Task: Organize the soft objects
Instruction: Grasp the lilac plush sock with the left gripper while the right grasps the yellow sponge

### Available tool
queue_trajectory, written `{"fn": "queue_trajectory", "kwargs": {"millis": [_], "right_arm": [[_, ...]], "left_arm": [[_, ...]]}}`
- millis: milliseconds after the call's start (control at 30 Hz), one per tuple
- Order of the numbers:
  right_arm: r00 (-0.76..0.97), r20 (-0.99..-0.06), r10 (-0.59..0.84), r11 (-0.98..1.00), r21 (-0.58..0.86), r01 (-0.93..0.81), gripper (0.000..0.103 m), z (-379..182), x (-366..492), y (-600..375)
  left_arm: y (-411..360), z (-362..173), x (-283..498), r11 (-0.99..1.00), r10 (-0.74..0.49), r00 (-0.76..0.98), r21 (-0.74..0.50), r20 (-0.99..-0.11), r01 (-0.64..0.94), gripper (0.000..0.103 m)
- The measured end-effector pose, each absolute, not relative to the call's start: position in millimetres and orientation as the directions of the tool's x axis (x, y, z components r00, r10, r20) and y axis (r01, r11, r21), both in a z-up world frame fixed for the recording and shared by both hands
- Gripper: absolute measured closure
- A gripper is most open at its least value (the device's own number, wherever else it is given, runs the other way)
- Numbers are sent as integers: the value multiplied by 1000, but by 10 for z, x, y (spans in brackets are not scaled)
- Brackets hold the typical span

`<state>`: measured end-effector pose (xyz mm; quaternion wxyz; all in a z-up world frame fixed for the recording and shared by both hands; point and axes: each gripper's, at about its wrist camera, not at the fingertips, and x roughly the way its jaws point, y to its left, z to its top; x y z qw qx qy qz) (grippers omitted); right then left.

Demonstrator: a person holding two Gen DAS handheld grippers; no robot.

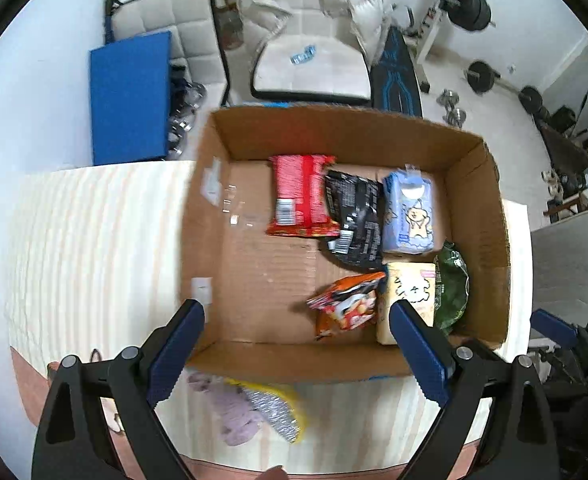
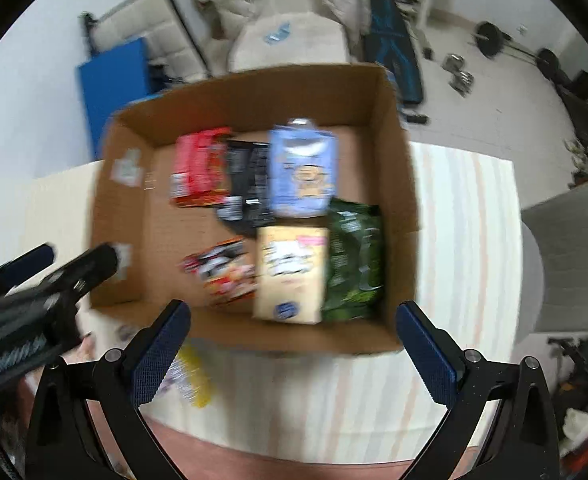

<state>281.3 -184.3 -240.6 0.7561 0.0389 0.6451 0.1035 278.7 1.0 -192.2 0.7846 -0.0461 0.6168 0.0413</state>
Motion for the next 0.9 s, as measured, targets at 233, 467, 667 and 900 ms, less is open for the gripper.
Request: {"fn": "queue_trajectory", "kwargs": {"millis": [233,467,667,900], "right_arm": [[148,-934,326,920,277,-276,18,-2437,1980,-1281],[-18,-954,298,916,291,-274,32,-3453,1809,-596],[-57,-967,249,937,255,-239,55,-3904,1836,-402],[-79,-971,226,969,233,-82,57,-3854,1667,-878]], "left_arm": [[731,-1954,1855,979,21,261,-33,-965,-199,9],[1260,-2883,1386,957,-39,52,-52,-998,-284,36],[1366,-3273,1348,944,-114,3,-110,-993,-311,37],[1075,-3679,1515,939,-200,-67,-172,-977,-297,33]]}}
